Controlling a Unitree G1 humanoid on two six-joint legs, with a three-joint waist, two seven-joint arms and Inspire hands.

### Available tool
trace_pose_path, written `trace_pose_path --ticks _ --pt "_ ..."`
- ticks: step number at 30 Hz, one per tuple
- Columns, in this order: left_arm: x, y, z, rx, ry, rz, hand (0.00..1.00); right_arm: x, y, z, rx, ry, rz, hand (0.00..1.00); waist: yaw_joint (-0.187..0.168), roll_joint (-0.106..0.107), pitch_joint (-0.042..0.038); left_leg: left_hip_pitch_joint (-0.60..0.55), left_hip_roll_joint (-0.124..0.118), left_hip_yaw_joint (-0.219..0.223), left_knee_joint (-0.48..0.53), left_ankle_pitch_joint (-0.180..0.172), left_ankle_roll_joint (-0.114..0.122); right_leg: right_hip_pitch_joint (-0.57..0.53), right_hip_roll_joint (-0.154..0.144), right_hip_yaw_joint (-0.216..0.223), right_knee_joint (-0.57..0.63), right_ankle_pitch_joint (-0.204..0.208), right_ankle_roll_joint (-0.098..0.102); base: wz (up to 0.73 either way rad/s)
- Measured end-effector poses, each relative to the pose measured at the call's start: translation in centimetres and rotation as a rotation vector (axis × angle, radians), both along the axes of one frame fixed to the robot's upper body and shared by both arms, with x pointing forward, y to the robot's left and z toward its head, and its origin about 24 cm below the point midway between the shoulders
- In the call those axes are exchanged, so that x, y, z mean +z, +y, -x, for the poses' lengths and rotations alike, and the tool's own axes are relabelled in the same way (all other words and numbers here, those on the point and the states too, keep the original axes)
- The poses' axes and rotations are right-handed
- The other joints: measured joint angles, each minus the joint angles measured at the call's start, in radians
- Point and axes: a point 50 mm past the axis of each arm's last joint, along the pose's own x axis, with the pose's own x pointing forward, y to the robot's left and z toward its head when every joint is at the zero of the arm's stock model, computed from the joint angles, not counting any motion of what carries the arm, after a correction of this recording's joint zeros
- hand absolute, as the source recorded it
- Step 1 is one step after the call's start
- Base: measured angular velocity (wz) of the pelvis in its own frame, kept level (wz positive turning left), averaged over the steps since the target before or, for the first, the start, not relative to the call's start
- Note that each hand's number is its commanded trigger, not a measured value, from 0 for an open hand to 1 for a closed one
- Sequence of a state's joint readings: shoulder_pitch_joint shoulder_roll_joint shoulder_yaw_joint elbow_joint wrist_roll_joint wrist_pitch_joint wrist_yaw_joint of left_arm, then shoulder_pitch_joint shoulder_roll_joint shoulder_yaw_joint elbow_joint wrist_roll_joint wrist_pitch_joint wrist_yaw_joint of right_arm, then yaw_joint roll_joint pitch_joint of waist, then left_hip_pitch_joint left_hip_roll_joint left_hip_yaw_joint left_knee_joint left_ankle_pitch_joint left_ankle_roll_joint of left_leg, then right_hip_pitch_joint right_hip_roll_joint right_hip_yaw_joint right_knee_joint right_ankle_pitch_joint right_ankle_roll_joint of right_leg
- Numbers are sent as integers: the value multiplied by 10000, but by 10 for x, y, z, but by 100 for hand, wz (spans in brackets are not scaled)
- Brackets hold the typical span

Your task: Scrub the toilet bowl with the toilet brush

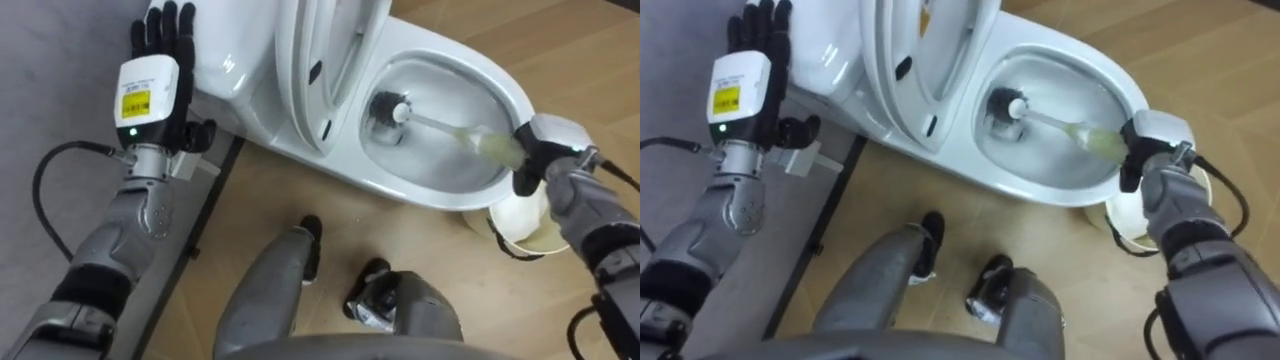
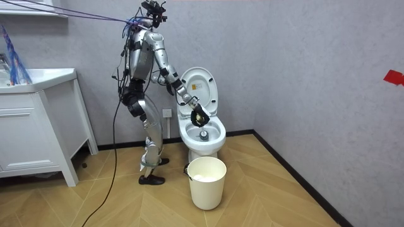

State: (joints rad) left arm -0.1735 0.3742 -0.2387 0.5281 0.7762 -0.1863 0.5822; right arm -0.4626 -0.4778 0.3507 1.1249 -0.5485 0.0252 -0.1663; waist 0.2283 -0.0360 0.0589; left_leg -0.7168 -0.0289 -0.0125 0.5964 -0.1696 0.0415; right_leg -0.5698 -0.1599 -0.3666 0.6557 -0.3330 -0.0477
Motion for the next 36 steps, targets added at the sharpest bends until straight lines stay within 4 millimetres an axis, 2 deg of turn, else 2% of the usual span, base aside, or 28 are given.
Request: trace_pose_path --ticks 3,4,5,11,13,17,24,28,30,32,33,36 --pt "4 0 -3 117 -234 -56 0 7 -1 -7 -595 -445 -514 100 25 62 45 -232 19 41 151 4 6 -299 -10 101 227 -5 -26 -6" --pt "4 -1 -4 178 -239 -106 0 9 -2 -8 -801 -624 -727 100 29 142 99 -259 49 53 185 5 7 -317 5 101 234 8 -47 -8" --pt "4 0 -4 225 -256 -113 0 9 -3 -8 -942 -712 -890 100 35 162 111 -274 68 73 194 4 7 -339 13 114 235 15 -58 -12" --pt "5 2 -4 729 -398 245 0 7 -8 -4 -3104 -1643 -3078 100 84 177 137 -446 118 451 167 24 5 -845 -66 479 582 -22 -138 -13" --pt "6 4 -3 833 -474 298 0 8 -10 -3 -3723 -1998 -3698 100 -61 178 135 -510 98 437 75 113 -4 -918 -105 423 588 -34 -162 9" --pt "5 5 -2 899 -537 255 0 18 -17 -8 -3839 -2369 -3622 100 -205 168 141 -588 8 475 124 193 19 -1077 -234 458 773 -71 -163 7" --pt "2 8 -1 1039 -313 102 0 31 -16 -20 -2243 -2063 -1683 100 -313 171 137 -583 -24 530 240 209 54 -1096 -320 474 895 -84 -147 -1" --pt "3 8 -3 1000 -276 -3 0 34 -3 -26 -737 -1678 -552 100 -296 199 122 -587 26 532 306 189 77 -1082 -270 471 890 -56 -158 -3" --pt "5 8 -5 919 -218 -73 0 31 10 -28 708 -1211 565 100 -199 230 106 -586 73 529 291 181 80 -1055 -214 454 841 -28 -171 -3" --pt "6 6 -8 768 -153 -79 0 29 15 -27 1395 -835 1406 100 -13 302 98 -579 131 517 328 178 73 -1014 -135 432 761 9 -181 -2" --pt "4 4 -9 665 14 -152 0 28 18 -27 1816 -650 1975 100 68 412 90 -561 190 488 358 169 60 -929 -61 376 633 65 -195 -5" --pt "0 4 -7 550 196 -239 0 26 27 -25 2787 -525 3038 100 174 586 -15 -556 225 425 357 134 26 -852 14 328 504 82 -199 -1"
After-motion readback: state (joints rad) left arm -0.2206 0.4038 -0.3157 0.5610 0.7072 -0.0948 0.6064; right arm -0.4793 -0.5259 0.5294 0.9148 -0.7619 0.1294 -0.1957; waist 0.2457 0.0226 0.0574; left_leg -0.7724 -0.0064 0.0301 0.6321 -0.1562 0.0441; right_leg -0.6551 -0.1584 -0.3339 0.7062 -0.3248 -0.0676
